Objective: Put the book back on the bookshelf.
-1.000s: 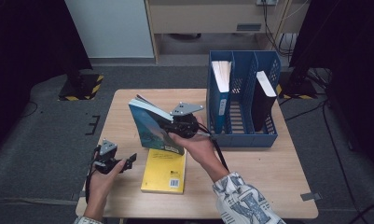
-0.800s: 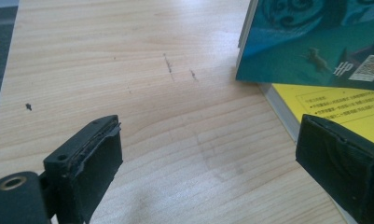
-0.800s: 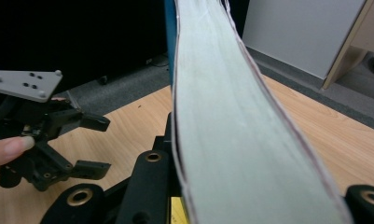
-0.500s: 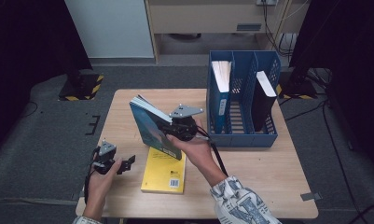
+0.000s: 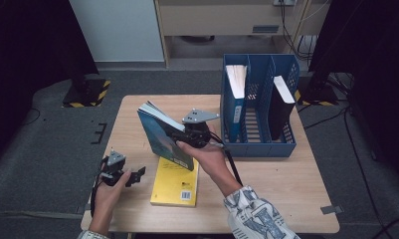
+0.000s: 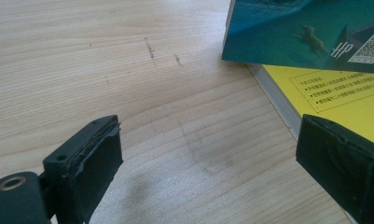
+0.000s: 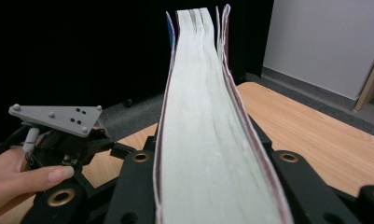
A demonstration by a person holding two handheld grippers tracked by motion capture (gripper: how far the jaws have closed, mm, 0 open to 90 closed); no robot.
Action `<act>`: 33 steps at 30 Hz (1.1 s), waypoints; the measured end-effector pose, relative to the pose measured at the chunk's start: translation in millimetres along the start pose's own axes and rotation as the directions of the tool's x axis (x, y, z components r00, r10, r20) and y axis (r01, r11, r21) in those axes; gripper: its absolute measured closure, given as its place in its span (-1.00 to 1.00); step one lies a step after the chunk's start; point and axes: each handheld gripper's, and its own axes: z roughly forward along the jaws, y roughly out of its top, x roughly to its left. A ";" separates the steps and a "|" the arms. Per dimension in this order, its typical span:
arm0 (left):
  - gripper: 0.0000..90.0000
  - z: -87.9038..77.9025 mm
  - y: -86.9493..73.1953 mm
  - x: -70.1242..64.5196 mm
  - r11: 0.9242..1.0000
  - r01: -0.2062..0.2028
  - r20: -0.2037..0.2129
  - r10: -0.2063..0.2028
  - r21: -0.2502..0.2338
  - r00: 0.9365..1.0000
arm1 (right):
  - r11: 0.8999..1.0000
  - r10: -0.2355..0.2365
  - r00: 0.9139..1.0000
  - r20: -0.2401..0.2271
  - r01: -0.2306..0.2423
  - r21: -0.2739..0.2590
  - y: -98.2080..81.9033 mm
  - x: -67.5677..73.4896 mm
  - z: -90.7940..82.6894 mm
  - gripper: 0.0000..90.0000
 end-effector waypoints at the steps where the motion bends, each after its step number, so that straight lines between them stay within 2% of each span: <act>1: -0.86 0.1 0.0 0.0 1.000 -0.001 0.000 0.001 0.002 1.000 | 1.000 -0.001 1.000 -0.001 0.001 -0.003 -0.1 -0.3 0.2 0.44; 10: -0.86 0.5 -0.3 -0.5 1.000 -0.002 0.006 0.001 0.007 1.000 | 1.000 0.005 1.000 -0.002 -0.005 -0.011 -1.4 -0.1 4.5 0.41; 23: -0.86 1.2 -0.8 0.0 1.000 0.007 0.016 -0.007 0.011 1.000 | 0.999 0.049 0.999 0.012 -0.049 -0.011 0.5 -9.3 4.8 0.60; 28: -0.85 0.9 -1.0 0.8 1.000 0.012 0.018 -0.013 0.008 1.000 | 0.994 0.108 0.994 0.013 -0.108 0.003 4.5 -15.6 5.2 0.62; 31: -0.85 0.7 -1.5 1.5 1.000 0.021 0.019 -0.021 0.009 1.000 | 0.986 0.167 0.986 0.013 -0.167 0.003 5.6 -20.4 4.3 0.63; 33: -0.85 0.8 -1.7 1.7 1.000 0.023 0.018 -0.023 0.011 1.000 | 0.982 0.189 0.982 0.017 -0.189 0.005 6.0 -22.2 2.9 0.63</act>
